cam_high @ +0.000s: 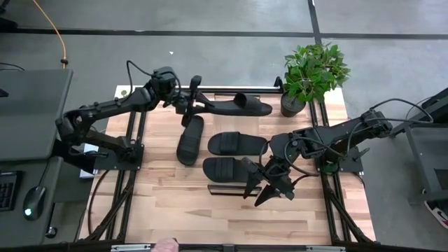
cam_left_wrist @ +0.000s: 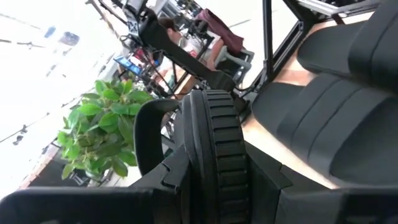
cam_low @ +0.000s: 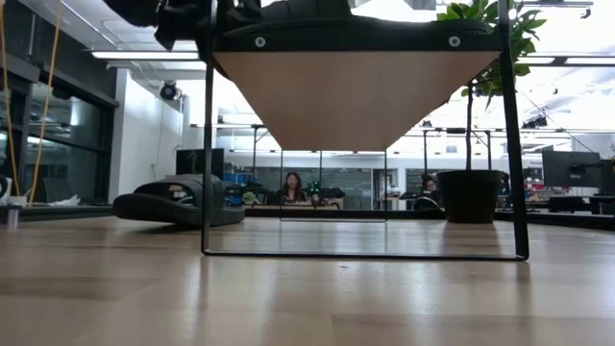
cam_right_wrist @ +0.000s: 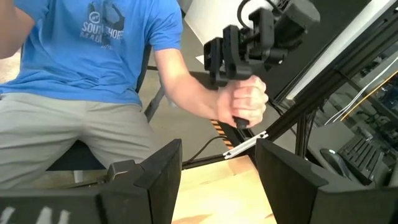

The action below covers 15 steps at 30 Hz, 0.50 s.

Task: Pick and place slides into the shelf
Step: Put the bottom black slipper on the shelf

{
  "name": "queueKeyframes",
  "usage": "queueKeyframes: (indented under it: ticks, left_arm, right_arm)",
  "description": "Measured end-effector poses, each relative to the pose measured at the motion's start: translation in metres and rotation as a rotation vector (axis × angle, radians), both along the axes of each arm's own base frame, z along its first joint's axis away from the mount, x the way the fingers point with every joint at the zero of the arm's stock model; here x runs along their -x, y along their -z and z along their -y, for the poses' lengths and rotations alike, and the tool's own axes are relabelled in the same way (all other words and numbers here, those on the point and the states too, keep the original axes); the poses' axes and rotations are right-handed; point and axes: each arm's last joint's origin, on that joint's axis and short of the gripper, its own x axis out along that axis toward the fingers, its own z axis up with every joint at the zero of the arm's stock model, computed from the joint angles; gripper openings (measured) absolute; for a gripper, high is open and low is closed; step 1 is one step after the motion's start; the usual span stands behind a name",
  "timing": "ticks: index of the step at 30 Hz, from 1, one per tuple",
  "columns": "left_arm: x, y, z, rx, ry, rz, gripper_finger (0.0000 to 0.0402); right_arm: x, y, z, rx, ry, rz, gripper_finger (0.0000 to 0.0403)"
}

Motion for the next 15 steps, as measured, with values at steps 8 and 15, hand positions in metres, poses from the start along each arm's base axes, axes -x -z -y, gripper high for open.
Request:
queueKeyframes:
  ticks: [8,15]
  left_arm:
    - [0.009,0.012,-0.009,0.013,-0.015,0.023,0.0092]
    - [0.005,0.016,-0.014,0.007,-0.004,0.035,0.0092]
  right_arm:
    - [0.000,-0.001,0.000,-0.001,0.000,0.009,0.0195]
    - [-0.009,0.005,-0.003,0.004,-0.003,0.017,0.0195]
